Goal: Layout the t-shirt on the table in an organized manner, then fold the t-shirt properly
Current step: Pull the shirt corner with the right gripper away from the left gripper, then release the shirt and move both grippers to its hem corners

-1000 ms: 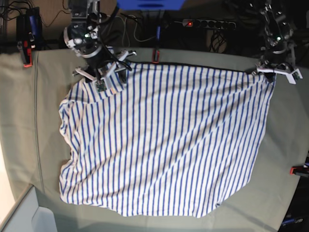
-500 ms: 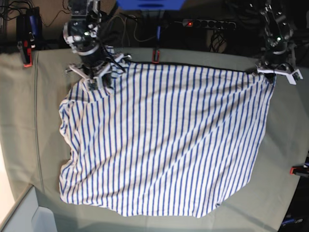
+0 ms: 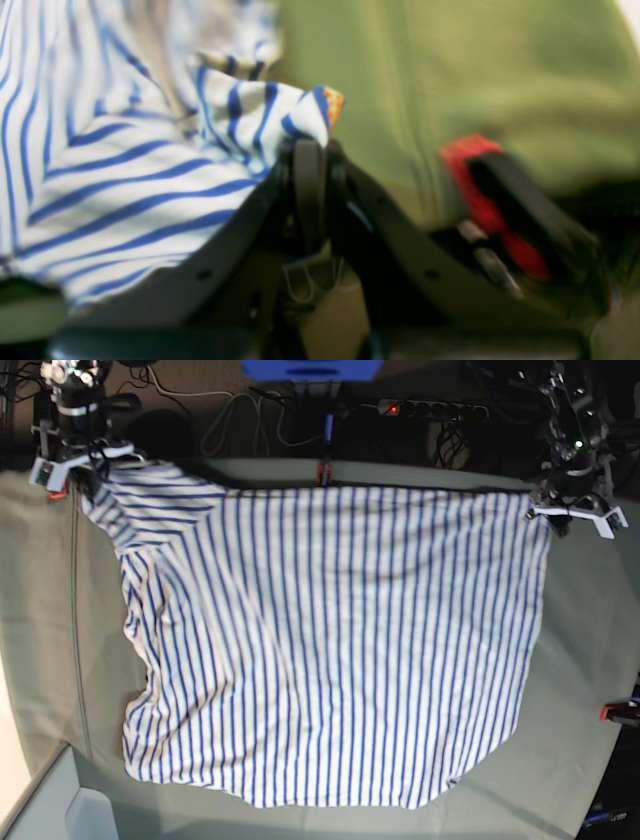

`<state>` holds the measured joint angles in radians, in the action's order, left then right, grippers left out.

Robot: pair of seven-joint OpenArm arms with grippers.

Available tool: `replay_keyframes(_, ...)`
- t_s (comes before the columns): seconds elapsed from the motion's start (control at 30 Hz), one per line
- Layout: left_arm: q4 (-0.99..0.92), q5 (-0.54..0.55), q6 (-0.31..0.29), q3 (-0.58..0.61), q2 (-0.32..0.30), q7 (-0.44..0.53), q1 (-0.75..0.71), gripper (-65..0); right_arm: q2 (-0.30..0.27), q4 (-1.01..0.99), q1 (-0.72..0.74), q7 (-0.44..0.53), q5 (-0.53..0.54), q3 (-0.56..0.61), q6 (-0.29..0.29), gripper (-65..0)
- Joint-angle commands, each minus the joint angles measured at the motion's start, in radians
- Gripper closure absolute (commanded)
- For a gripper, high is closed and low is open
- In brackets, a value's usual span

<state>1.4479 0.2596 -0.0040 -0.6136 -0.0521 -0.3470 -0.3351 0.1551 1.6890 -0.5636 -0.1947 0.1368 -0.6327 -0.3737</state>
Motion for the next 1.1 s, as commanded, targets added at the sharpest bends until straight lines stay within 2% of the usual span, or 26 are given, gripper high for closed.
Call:
replay_keyframes(0.0,0.024,-0.001,-0.001,-0.004,-0.013,0.021,0.001,-30.6,0.002,0.007,-0.023,0.022,0.022,-0.016,-0.064,0.0)
replay_keyframes(0.07,0.026,-0.001,-0.001,-0.004,-0.013,0.019,0.000,-30.6,0.002,-0.007,-0.049,0.022,0.040,-0.032,-0.123,0.0)
replay_keyframes(0.13,0.026,-0.001,-0.001,-0.004,-0.013,0.018,0.000,-30.6,0.002,-0.030,-0.074,0.022,0.070,-0.037,-0.156,0.0)
replay_keyframes(0.4,0.046,-0.001,-0.001,-0.006,-0.013,0.016,0.000,-31.1,0.002,-0.143,-0.077,0.022,0.056,-0.026,-0.166,0.0)
replay_keyframes(0.47,0.089,-0.001,-0.001,-0.006,-0.013,0.015,-0.003,-31.2,0.001,-0.142,-0.078,0.022,0.056,-0.026,-0.186,0.0)
replay_keyframes(0.53,0.133,-0.001,-0.001,-0.006,-0.007,0.013,-0.009,-31.2,-0.004,-0.140,-0.078,0.022,0.056,-0.036,-0.236,-3.8)
replay_keyframes(0.63,0.188,-0.001,-0.001,-0.006,-0.005,0.013,-0.014,-31.7,-0.027,-0.140,-0.083,0.022,0.056,-0.036,-0.258,-10.4)
replay_keyframes(0.77,0.216,-0.001,0.003,-0.006,-0.012,0.013,0.017,-38.3,-0.035,-0.129,-0.077,0.024,0.062,-0.085,-0.258,-18.7)
replay_keyframes(0.9,0.205,-0.003,-0.001,-0.004,-0.024,0.013,0.120,-47.0,-0.012,-0.082,-0.040,0.024,0.062,-0.169,-0.258,-24.1)
replay_keyframes(1.0,0.173,-0.003,-0.001,0.018,-0.056,-0.025,0.238,-53.6,-0.010,-0.048,-0.011,0.024,0.060,-0.214,-0.258,-26.9)
replay_keyframes(1.07,0.095,-0.013,-0.001,0.050,-0.084,-0.054,0.357,-54.9,-0.012,-0.030,0.007,0.021,0.059,-0.238,-0.258,-27.3)
